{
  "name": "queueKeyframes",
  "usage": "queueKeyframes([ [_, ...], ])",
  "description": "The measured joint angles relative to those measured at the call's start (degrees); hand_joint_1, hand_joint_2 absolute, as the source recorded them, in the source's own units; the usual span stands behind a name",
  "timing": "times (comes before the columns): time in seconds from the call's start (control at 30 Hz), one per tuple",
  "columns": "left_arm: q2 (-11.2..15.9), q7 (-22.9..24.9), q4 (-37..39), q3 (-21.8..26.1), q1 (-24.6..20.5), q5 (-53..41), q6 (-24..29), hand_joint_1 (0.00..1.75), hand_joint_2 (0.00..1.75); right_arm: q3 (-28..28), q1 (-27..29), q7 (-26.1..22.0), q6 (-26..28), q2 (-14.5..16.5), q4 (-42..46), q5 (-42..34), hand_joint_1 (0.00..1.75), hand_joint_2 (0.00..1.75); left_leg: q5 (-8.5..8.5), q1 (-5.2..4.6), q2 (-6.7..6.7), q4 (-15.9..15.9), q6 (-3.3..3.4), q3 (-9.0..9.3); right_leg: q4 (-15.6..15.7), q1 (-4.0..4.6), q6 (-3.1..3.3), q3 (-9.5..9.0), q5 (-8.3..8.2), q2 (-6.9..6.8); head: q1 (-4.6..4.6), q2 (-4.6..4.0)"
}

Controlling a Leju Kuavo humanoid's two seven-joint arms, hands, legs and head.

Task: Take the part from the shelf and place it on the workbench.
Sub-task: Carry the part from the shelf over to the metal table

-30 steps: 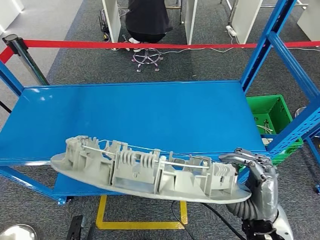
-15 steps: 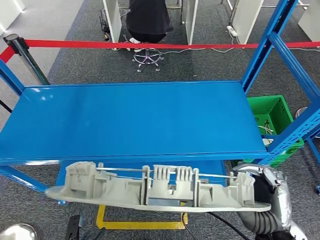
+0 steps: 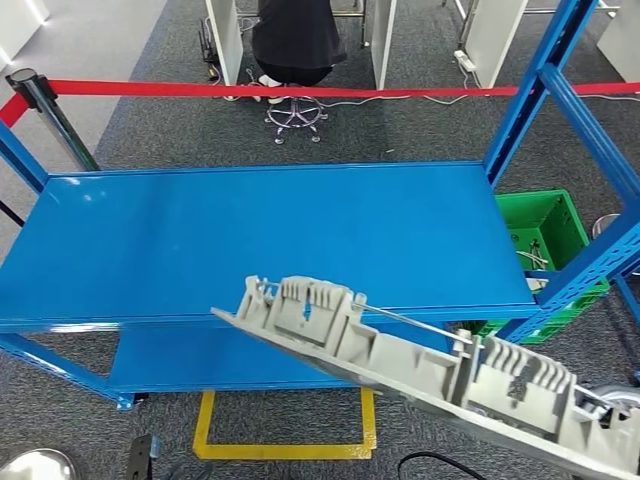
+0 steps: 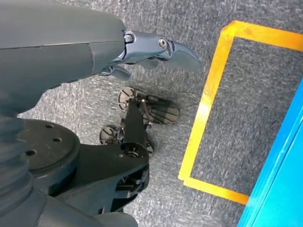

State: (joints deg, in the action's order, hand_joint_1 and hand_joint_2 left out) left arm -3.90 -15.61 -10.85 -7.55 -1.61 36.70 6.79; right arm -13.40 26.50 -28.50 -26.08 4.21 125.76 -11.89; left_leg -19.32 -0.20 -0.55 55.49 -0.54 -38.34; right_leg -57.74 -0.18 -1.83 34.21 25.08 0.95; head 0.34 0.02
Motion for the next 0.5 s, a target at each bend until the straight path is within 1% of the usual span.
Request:
queueKeyframes([
  [0.1,-0.1,0.8,0.0,-0.1,0.0,-1.0,0.8,0.0,1.75,-8.3,0.4,3.0,-7.7,4.9,0.5,-5.2,1.75,1.75,0.07,-0.11,0.03,0.0,0.52,0.2,0.1,-0.15,-0.51,-0.26,0.05,-0.01,-0.01,0.0],
  [0.13,-0.3,1.2,0.0,-0.1,0.0,-1.2,0.9,0.0,1.75,-11.2,0.3,4.0,-10.0,6.3,0.7,-7.2,1.75,1.75,0.3,0.0,0.09,-0.3,0.66,0.41,-0.1,-0.17,-0.71,-0.27,0.38,-0.05,-0.01,0.0],
  [0.17,-0.4,1.7,0.0,-0.1,0.0,-1.3,0.9,0.0,1.75,-14.1,0.1,4.7,-11.5,7.6,1.0,-9.0,1.75,1.75,0.58,0.16,0.17,-0.5,0.81,0.62,-1.0,-0.17,-0.93,-0.1,1.36,-0.11,0.05,0.0],
  [0.2,-0.5,1.9,0.0,-0.1,0.0,-1.3,1.0,0.0,1.75,-16.8,-0.1,5.2,-12.4,8.7,1.2,-10.3,1.75,1.75,0.75,0.34,0.26,-0.8,0.92,0.77,-2.9,-0.19,-1.12,0.48,3.19,-0.18,0.12,0.0],
  [0.23,-0.6,2.2,0.0,-0.1,-0.1,-1.5,1.0,0.0,1.75,-19.1,-0.3,5.7,-12.7,9.5,1.3,-11.3,1.75,1.75,0.81,0.44,0.35,-0.9,1.0,0.82,-6.0,-0.3,-1.31,1.4,5.67,-0.27,0.18,0.0],
  [0.27,-0.6,2.4,0.0,-0.2,-0.1,-1.6,1.0,0.0,1.75,-21.0,-0.5,6.1,-12.8,10.2,1.3,-12.2,1.75,1.75,0.87,0.48,0.42,-0.9,1.04,0.73,-9.7,-0.39,-1.53,2.55,8.22,-0.33,0.23,0.0],
  [0.3,-0.6,2.5,0.0,-0.2,-0.1,-1.9,1.0,0.0,1.75,-22.7,-0.7,6.5,-12.7,10.8,1.3,-13.1,1.75,1.75,0.99,0.5,0.47,-0.9,0.99,0.54,-13.1,-0.5,-1.73,3.48,10.15,-0.36,0.22,0.0],
  [0.33,-0.7,2.6,0.1,-0.3,-0.1,-2.1,1.0,0.0,1.75,-24.2,-1.0,6.9,-12.5,11.3,1.2,-14.3,1.75,1.75,1.2,0.55,0.51,-0.9,0.86,0.27,-14.9,-0.59,-1.93,3.6,11.07,-0.39,0.21,0.0],
  [0.37,-0.7,2.7,0.1,-0.5,-0.1,-2.3,1.0,0.0,1.75,-25.5,-1.3,7.4,-12.2,11.7,1.1,-15.7,1.75,1.75,1.49,0.64,0.52,-0.9,0.67,-0.08,-14.6,-0.68,-2.12,2.66,10.9,-0.41,0.21,0.0],
  [0.4,-0.7,2.7,0.1,-0.7,-0.1,-2.5,1.0,0.0,1.75,-26.7,-1.9,8.0,-12.0,12.1,0.9,-17.1,1.75,1.75,1.85,0.79,0.52,-0.8,0.4,-0.51,-11.8,-0.81,-2.32,0.47,9.8,-0.45,0.21,0.0],
  [0.43,-0.8,2.7,0.1,-0.8,-0.2,-2.6,1.0,0.0,1.75,-27.8,-2.5,8.6,-11.9,12.3,0.6,-18.5,1.75,1.75,2.24,0.91,0.5,-0.6,0.03,-0.94,-7.5,-1.0,-2.58,-2.62,8.52,-0.48,0.21,0.0],
  [0.47,-0.7,2.5,0.1,-0.9,-0.1,-2.8,1.2,0.0,1.75,-28.8,-3.3,9.2,-11.7,12.6,0.3,-19.8,1.75,1.75,2.63,1.03,0.49,-0.5,-0.39,-1.24,-3.8,-1.0,-2.63,-5.19,7.44,-0.43,0.19,0.01],
  [0.5,-0.7,2.3,0.1,-1.1,-0.1,-3.1,1.4,0.0,1.75,-29.8,-4.0,9.7,-11.5,12.8,-0.1,-21.1,1.75,1.75,2.98,1.09,0.44,-0.4,-0.81,-1.37,-1.1,-1.0,-2.4,-6.86,6.57,-0.39,0.13,0.01],
])
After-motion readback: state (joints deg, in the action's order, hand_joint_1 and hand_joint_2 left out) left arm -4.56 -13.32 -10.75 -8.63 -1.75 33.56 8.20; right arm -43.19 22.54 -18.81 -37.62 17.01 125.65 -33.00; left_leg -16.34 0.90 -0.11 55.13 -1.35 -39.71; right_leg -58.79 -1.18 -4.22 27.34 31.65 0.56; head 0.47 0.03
